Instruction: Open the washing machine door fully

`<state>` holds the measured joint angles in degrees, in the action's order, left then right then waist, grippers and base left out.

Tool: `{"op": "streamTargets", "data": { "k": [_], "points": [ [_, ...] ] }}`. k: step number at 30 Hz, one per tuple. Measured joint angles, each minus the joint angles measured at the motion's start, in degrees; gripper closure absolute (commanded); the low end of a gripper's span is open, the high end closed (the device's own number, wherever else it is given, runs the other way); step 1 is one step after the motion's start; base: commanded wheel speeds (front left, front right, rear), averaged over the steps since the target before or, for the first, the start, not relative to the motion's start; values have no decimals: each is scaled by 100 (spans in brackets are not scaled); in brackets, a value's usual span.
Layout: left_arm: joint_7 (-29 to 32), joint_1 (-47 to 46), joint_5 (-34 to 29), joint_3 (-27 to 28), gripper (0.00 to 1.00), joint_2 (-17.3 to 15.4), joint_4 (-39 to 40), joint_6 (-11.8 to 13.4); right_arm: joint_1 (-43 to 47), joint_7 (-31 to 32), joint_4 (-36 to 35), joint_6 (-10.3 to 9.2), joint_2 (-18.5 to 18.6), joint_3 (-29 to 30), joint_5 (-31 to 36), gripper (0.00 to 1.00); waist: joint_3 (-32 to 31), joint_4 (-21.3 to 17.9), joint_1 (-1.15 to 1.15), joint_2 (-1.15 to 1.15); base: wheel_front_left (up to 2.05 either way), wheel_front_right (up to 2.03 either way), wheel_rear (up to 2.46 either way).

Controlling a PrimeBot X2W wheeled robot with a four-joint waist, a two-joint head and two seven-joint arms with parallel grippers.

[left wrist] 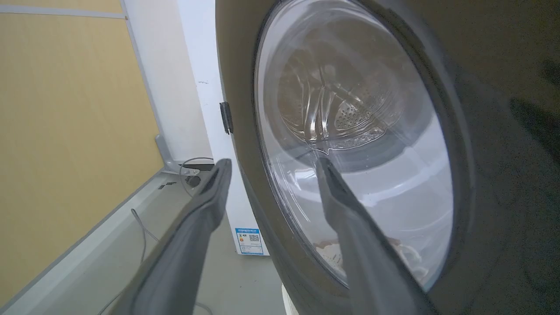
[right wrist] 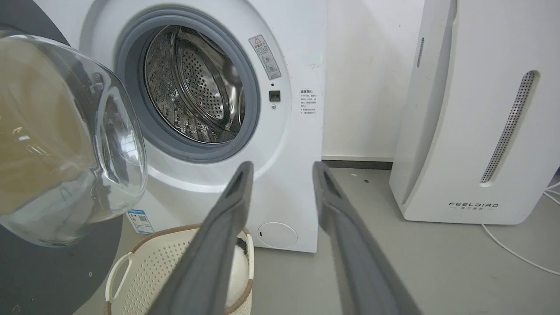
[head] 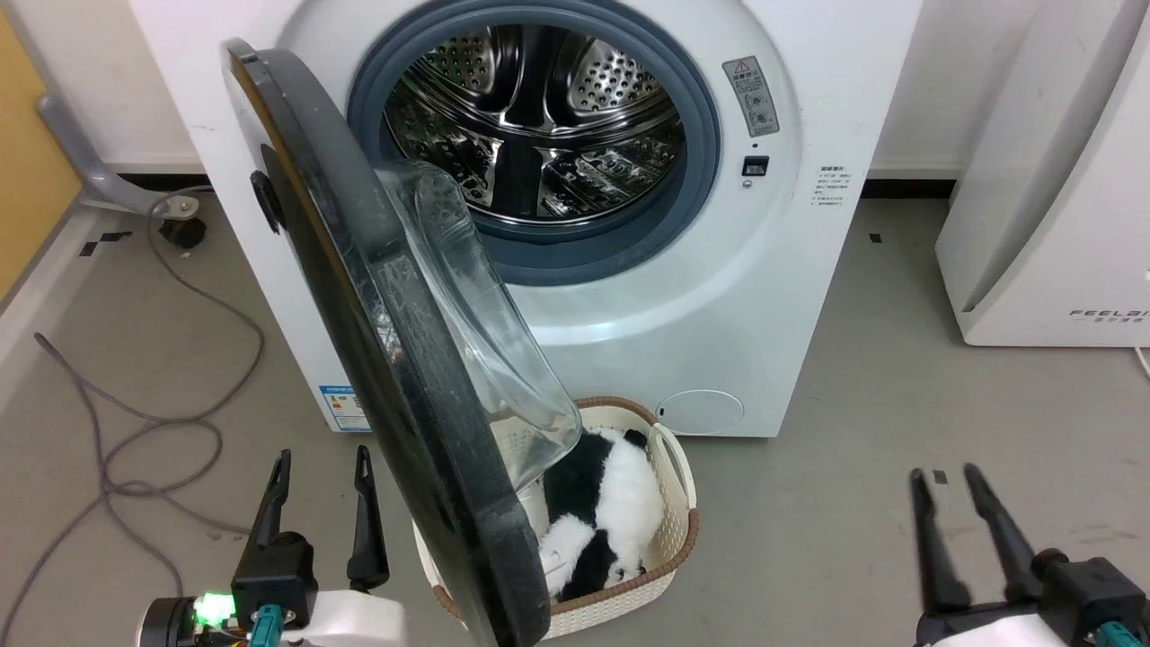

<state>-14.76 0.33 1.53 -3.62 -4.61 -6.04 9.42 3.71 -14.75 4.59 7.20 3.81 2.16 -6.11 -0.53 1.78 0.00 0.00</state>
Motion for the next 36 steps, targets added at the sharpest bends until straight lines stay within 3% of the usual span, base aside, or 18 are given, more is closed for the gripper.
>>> {"op": "streamTargets", "data": {
  "k": [7,8,9,10,17,24,36],
  "points": [
    [0,1,24,68,0,7,22,22,84,0,-14,0,-44,74,141,0,-14,33,0,0,0,0,0],
    [0,1,24,70,24,10,24,22,86,0,-20,0,-46,81,156,0,-13,38,0,0,0,0,0],
    [0,1,24,74,78,11,31,21,88,0,-33,0,-48,90,158,0,-13,44,0,0,0,0,0],
    [0,1,35,77,100,10,19,-2,89,0,-37,0,-49,90,161,0,-14,49,0,0,0,0,0],
    [0,-25,70,269,100,-32,316,-30,164,0,-103,0,-58,126,141,0,-36,123,0,0,0,0,0],
    [0,-286,57,364,100,-137,1460,-153,199,0,-219,0,-63,121,89,0,-51,206,0,0,0,0,0],
    [-1,-646,-298,-778,100,-135,3256,-587,289,0,-356,0,-66,132,52,0,-114,261,0,0,0,0,0]
  ]
}}
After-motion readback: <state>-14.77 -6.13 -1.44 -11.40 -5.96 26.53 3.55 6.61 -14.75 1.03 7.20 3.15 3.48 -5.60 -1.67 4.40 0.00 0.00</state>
